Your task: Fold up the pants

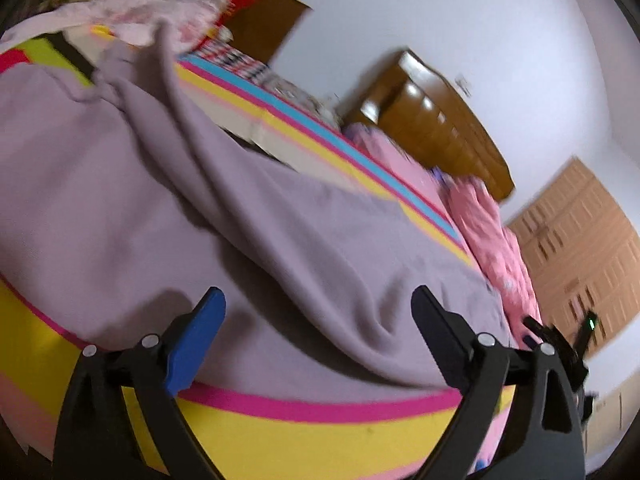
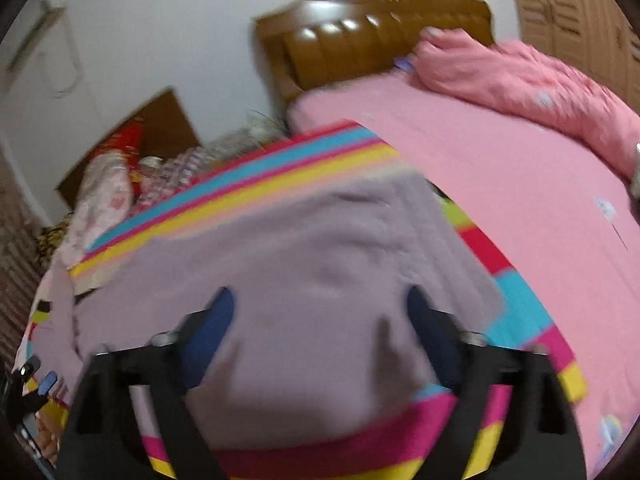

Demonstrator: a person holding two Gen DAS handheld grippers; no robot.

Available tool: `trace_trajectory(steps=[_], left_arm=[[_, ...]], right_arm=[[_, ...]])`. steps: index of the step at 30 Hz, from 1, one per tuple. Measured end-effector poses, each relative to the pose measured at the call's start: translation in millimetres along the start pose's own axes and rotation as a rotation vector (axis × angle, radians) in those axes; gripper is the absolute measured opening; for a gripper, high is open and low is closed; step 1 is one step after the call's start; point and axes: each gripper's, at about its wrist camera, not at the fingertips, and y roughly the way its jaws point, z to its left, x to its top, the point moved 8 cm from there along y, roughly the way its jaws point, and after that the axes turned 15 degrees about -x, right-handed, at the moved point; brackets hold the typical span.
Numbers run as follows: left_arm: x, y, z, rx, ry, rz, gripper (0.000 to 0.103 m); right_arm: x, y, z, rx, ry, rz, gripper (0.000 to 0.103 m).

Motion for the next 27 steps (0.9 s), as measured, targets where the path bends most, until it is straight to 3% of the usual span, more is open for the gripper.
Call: trace_trajectory(steps=[3, 10, 15, 16, 18, 21, 23, 27], left_arm=[[21, -21, 34, 0.077, -0.048, -0.061, 0.095], [90, -80, 126, 0.387, -0.058, -0.153, 0.095], [121, -110, 197, 0.48, -0.115, -0.175, 0.095], [123, -113, 214, 0.448, -0.186, -0.172, 0.095], [129, -121, 220, 0.383, -0.222, -0.228, 0.095], [126, -132, 219, 0.39, -0.223, -0.235, 0.095], [126, -134, 222, 0.432, -0.218, -0.231, 0.095], [123, -131, 226, 0.427, -0.227, -0.212, 0.097]], right_arm=[[0, -1, 50, 0.071, -0.088, -0.002, 0.087], [-15, -10, 219, 0.33, -0.349, 0.013, 0.087], [-36, -32, 362, 0.503, -0.592, -0.018, 0.087], [-40, -35, 386, 0.537, -0.617, -0.011, 0.087], [-46, -35, 444, 0.61, -0.659, 0.03, 0.087], [-54, -29, 524, 0.677, -0.713, 0.1, 0.087], [-59, -20, 570, 0.676, -0.755, 0.113, 0.087], [-75, 14, 650, 0.583, -0.873, 0.131, 0.085]])
